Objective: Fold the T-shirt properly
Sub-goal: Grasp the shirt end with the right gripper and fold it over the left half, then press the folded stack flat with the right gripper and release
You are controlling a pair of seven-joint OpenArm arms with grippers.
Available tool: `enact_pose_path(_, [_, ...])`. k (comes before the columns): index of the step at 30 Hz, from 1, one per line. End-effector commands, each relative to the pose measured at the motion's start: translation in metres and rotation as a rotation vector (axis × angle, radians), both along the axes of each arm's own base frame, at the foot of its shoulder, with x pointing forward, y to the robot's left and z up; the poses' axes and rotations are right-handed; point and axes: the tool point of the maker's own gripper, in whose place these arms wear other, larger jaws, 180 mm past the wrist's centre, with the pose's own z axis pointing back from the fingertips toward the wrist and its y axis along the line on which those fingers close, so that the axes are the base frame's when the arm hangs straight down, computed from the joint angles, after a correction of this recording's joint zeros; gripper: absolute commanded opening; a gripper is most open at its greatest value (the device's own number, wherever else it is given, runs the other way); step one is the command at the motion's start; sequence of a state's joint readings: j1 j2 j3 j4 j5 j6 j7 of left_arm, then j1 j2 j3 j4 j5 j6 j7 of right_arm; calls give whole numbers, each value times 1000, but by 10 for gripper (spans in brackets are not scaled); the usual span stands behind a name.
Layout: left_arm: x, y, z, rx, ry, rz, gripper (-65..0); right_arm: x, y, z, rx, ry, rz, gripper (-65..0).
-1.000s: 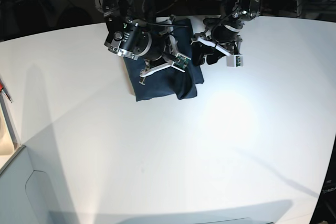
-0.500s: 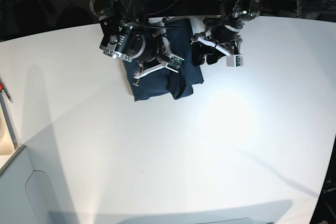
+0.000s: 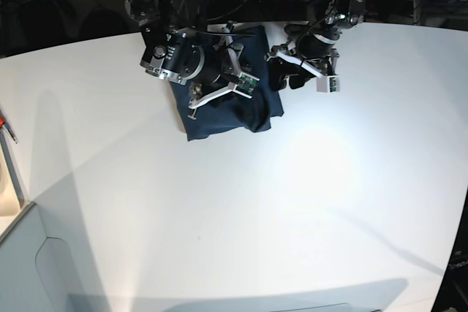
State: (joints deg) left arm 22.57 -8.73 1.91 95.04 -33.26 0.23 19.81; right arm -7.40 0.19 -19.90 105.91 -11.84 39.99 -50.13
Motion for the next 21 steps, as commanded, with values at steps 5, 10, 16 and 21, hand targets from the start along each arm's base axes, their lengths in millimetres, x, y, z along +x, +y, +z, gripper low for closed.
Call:
enact_pose_path(5, [2, 19, 28, 16, -65, 55, -356, 14, -8, 52, 92, -141, -60, -287])
enact_pose_path(10, [-5, 45, 53, 63, -113, 100, -355, 21, -38, 54, 69, -153, -157, -289])
enact_pose_path(16, [-25, 122, 62, 196, -102, 266, -355, 7, -62, 35, 21, -98, -200, -460])
enact_pose_path(21, [-40, 190, 79, 301, -122, 443, -355, -8, -60, 14, 6, -24, -187, -648])
